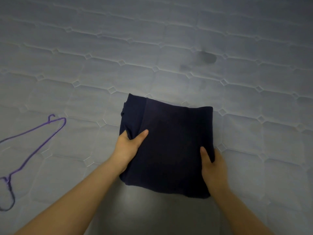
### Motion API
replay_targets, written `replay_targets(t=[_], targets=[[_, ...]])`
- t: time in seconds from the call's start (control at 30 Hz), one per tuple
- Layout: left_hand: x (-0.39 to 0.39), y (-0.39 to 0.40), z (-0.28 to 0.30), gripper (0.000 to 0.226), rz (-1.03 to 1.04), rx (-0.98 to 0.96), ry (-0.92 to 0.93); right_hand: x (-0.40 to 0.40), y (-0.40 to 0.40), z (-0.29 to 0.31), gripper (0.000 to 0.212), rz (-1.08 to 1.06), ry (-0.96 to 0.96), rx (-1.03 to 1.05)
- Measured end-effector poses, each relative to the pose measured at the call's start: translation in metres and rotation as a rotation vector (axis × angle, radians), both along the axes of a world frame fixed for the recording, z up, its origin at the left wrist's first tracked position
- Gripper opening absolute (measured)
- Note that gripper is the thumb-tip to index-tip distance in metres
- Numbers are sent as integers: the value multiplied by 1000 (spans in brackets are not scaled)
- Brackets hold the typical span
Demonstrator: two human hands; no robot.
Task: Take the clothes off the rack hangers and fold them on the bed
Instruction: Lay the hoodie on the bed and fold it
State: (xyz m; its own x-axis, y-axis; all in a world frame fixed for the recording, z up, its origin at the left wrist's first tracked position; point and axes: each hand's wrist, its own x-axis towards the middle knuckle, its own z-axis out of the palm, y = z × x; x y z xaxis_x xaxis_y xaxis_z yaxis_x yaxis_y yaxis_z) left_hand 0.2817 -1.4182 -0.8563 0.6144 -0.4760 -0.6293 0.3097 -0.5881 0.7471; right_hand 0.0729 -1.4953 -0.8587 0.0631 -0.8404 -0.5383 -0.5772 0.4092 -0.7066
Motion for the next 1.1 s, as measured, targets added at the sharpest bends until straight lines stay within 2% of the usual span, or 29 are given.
replay_targets(t=[0.07, 0.17, 0.33, 0.43, 0.53, 0.57, 0.6, 0.67, 0.73, 0.83, 0.93, 1.0, 1.1], targets=[[-1, -4, -7, 41, -31, 45, -63, -2, 2, -9, 42, -27, 62, -4], [6, -2, -16, 28, -70, 134, -161, -1, -4, -18, 45, -26, 99, 63], [29, 19, -23, 51, -92, 209, -288, -3, -8, -16, 37, -13, 35, 104], [38, 38, -23, 45, -78, 293, -412, -3, -6, -6, 36, 16, 35, 95], [42, 50, -11, 13, -24, 220, -528, -3, -3, 4, 53, 45, 54, 43], [43, 52, -5, 14, -38, 190, -625, -4, -2, 8, 62, 46, 79, -21], [42, 52, 1, 25, -71, 156, -736, -5, -2, 14, 70, 71, 119, -124], [35, 43, 19, 41, -207, 50, -921, -4, -3, 26, 75, 213, 210, -358], [17, 27, 36, 49, -444, -64, -1056, 3, -2, 33, 72, 423, 271, -546], [-18, 12, 30, 59, -801, -64, -1152, 16, 6, 26, 70, 739, 354, -713], [-25, 17, -3, 65, -936, 118, -1142, 15, 9, 2, 71, 975, 492, -695], [-19, 25, -24, 68, -957, 209, -1102, 10, 5, -16, 74, 1026, 567, -630], [-13, 28, -47, 70, -990, 237, -1096, 10, 1, -39, 75, 1037, 574, -578]])
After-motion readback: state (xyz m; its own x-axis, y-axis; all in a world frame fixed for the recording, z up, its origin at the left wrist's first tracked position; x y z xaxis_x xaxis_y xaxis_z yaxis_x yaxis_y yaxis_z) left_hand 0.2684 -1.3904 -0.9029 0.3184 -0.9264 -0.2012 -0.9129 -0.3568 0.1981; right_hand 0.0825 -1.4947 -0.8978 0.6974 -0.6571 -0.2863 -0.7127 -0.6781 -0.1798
